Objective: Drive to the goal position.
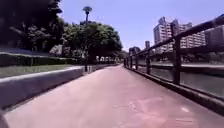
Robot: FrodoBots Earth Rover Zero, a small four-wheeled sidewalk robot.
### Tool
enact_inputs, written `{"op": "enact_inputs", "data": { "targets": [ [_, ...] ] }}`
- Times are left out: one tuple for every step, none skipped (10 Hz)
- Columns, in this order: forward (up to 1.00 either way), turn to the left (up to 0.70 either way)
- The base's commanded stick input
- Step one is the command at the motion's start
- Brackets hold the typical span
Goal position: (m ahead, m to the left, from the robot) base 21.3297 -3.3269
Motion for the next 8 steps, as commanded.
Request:
{"op": "enact_inputs", "data": {
  "targets": [
    [1.0,0.01],
    [1.0,0.01],
    [1.0,0.01],
    [1.0,0.01],
    [1.0,0.01],
    [1.0,0.01],
    [1.0,0.01],
    [1.0,0.01]
  ]
}}
